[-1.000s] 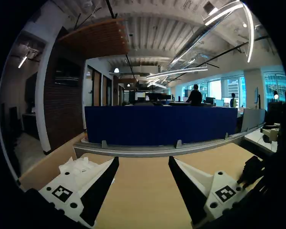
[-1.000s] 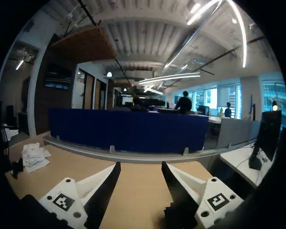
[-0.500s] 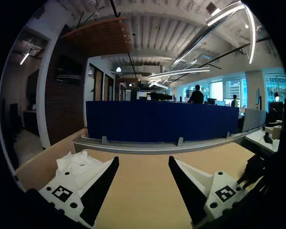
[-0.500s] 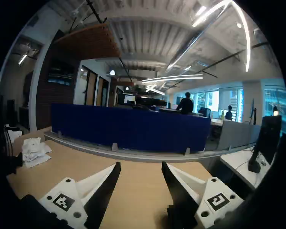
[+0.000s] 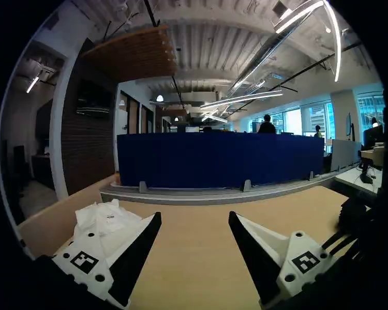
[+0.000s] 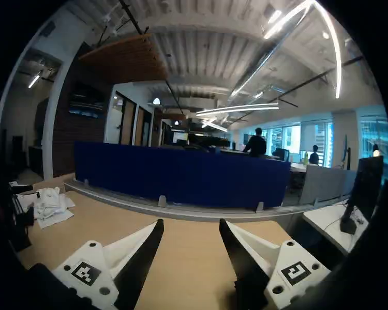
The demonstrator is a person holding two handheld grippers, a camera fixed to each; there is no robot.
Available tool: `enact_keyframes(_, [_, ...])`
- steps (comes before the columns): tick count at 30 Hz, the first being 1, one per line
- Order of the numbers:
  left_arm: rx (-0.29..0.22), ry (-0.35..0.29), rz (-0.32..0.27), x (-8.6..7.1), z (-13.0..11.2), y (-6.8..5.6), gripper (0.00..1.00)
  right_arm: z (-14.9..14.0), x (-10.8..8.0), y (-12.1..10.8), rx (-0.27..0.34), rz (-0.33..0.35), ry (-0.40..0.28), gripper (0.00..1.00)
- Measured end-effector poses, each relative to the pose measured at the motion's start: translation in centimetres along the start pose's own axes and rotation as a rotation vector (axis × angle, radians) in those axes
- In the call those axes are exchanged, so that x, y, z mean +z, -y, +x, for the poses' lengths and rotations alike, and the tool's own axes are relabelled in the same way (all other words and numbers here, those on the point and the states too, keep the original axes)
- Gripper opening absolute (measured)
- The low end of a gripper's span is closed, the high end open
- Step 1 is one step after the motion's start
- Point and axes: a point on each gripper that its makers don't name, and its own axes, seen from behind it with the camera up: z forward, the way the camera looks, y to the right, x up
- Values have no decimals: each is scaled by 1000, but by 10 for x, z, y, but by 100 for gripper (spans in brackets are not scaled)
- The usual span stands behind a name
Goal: Fold towel
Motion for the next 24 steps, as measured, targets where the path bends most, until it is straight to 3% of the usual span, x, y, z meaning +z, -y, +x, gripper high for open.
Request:
enact_keyframes(12, [-9,-15,12,0,-39,5,96,-7,3,10,35,9,-20,83])
enact_keyframes(24, [-10,-20,-2,3,-76,-10,96,-26,4,8,51,9,-39,84])
